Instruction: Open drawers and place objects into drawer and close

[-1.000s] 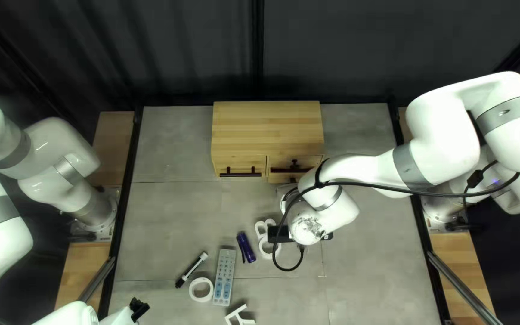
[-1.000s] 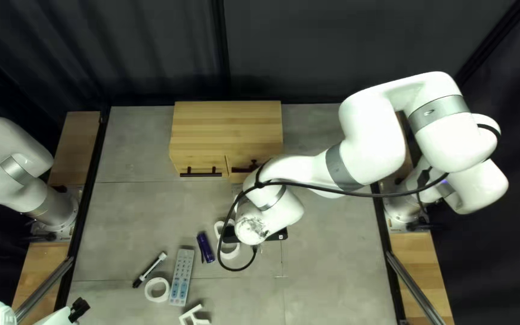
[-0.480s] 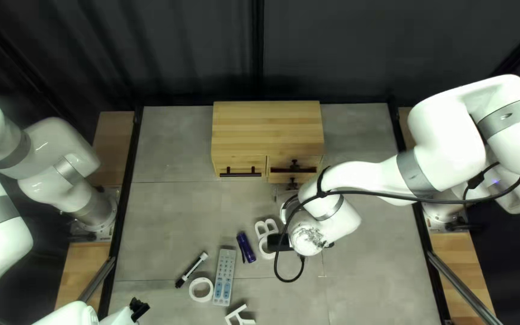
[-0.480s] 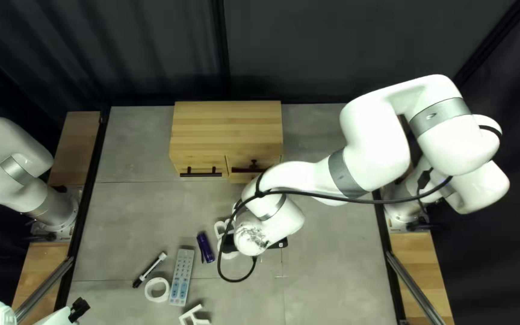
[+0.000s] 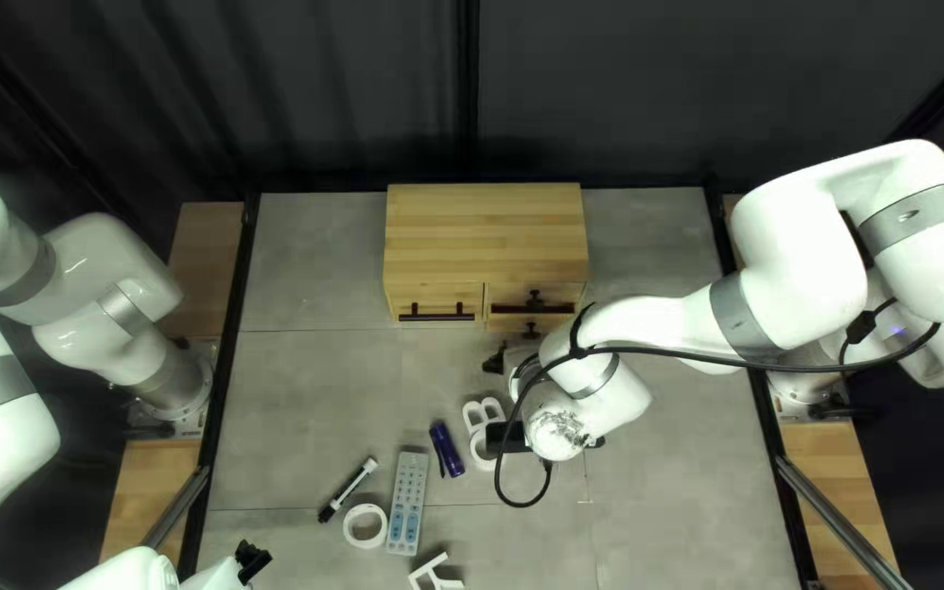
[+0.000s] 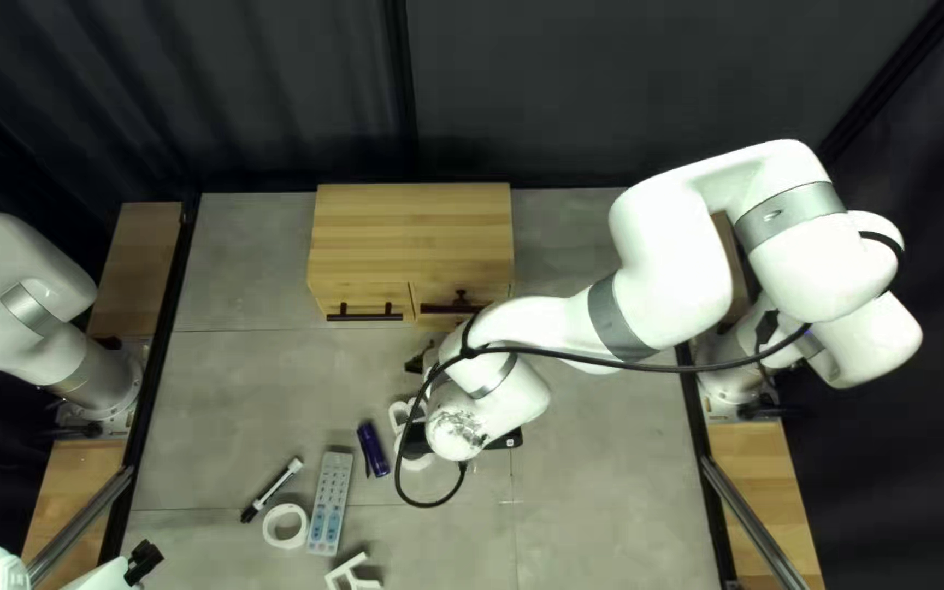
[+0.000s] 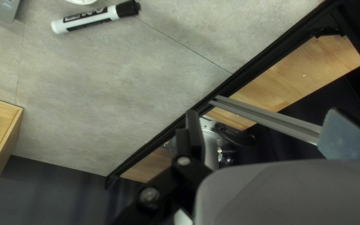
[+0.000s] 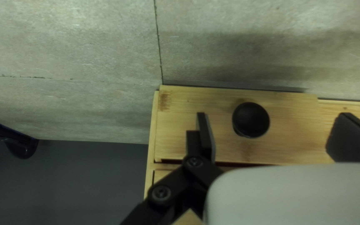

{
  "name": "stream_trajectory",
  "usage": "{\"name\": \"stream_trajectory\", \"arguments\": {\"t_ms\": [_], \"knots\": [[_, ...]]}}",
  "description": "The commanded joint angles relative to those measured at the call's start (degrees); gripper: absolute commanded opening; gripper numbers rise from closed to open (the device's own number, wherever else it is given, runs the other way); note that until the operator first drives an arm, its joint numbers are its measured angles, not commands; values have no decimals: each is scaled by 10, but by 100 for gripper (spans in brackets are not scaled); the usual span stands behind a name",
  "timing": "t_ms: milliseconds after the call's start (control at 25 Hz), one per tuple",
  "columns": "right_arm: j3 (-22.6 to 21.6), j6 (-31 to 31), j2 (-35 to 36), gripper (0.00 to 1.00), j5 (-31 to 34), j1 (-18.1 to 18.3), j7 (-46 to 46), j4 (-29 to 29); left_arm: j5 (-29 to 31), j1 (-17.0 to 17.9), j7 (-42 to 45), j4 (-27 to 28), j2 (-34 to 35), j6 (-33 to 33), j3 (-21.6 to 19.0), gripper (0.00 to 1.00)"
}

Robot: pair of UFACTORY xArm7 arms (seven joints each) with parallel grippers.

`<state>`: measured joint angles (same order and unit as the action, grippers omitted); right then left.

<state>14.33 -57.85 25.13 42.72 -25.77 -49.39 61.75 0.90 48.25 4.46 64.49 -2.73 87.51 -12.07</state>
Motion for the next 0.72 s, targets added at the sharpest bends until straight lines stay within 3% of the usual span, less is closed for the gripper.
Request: {"name": "stream_trajectory", "arguments": {"t_ms": [40,400,480,560,720], "knots": [[3,5,7,99,2,4,0,2,0,0,0,0,0,0,0,100],[6,5,2,62,7,4,7,-7,0,0,0,0,0,0,0,100],[6,6,1,41,8,3,9,-9,0,0,0,0,0,0,0,100],[7,7,0,9,9,3,10,-10,0,0,0,0,0,0,0,100],[6,8,-1,5,10,2,11,-11,0,0,0,0,0,0,0,100]]}}
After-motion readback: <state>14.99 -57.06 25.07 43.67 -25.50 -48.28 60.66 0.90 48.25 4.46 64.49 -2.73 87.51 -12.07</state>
